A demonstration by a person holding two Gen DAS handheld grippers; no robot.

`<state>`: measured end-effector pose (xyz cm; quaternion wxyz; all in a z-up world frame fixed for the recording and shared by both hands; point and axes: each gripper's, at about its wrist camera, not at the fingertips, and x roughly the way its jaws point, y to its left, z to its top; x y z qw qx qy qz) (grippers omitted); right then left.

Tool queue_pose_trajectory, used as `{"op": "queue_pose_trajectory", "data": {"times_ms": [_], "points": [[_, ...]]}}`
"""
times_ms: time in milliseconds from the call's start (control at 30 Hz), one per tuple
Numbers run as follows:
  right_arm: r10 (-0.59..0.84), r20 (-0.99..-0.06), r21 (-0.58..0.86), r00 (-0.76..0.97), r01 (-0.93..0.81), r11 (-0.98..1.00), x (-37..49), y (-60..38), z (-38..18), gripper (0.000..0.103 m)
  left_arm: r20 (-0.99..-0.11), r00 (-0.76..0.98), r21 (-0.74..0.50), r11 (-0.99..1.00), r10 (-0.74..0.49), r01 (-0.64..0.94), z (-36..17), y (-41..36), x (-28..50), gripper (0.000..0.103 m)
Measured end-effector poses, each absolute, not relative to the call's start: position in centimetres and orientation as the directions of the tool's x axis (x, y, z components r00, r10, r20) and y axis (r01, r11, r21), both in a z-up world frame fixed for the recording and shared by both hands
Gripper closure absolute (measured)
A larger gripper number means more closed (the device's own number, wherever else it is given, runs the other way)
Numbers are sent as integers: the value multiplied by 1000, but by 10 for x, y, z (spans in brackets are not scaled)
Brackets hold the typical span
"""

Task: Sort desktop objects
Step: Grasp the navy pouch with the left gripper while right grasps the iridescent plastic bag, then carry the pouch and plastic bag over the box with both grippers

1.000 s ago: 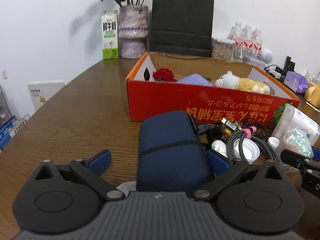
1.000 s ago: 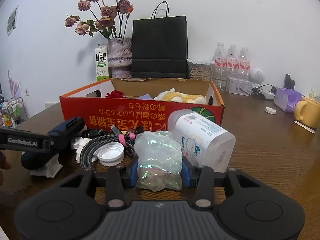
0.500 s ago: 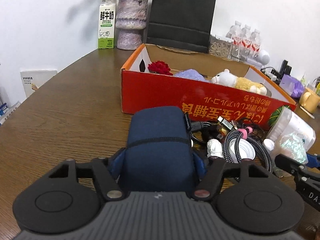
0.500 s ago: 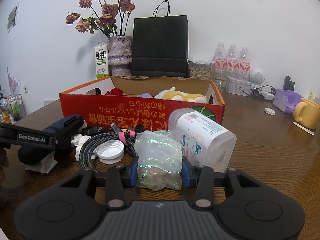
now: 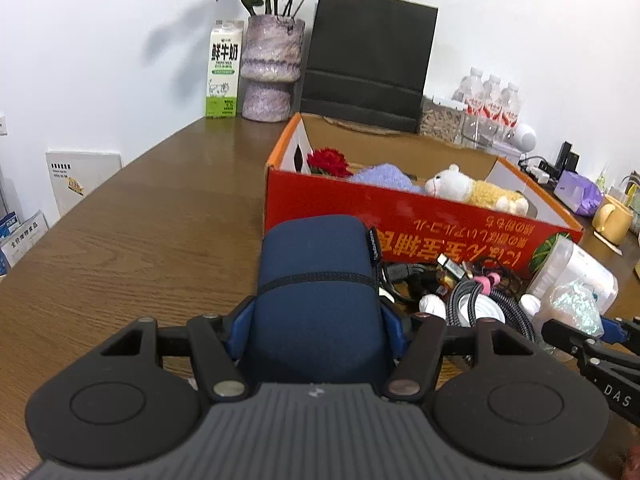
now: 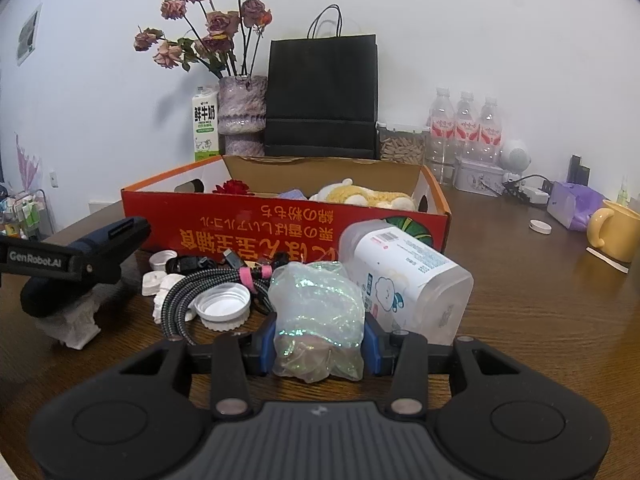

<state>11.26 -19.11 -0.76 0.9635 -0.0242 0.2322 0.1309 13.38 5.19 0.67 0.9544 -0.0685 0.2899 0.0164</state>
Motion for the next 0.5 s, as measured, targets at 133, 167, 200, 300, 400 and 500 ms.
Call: {"op": "queue_pose_trajectory", "data": {"times_ms": [133, 167, 200, 300, 400, 500], "points": [[254, -442, 24, 860, -272, 962, 112, -191, -4, 63, -524, 852, -111, 992, -6, -62, 17, 53, 129, 39], [262, -436, 26, 861, -279, 960, 112, -190, -2, 63, -518, 855, -110, 992, -7, -59, 19, 53, 129, 39], [268, -429, 24, 863, -286, 958, 111, -189, 0, 63, -512, 859, -108, 993, -8, -55, 21, 53, 128, 39], [282, -404, 12, 870, -303, 953, 109, -182, 9, 63, -496, 868, -107, 993, -12, -48, 26, 53, 126, 39], [292, -380, 1, 878, -315, 949, 108, -178, 19, 63, -487, 873, -107, 993, -18, -40, 31, 53, 126, 39], [301, -356, -4, 884, -324, 946, 110, -173, 29, 63, -470, 882, -97, 995, -20, -29, 37, 52, 125, 39]]}}
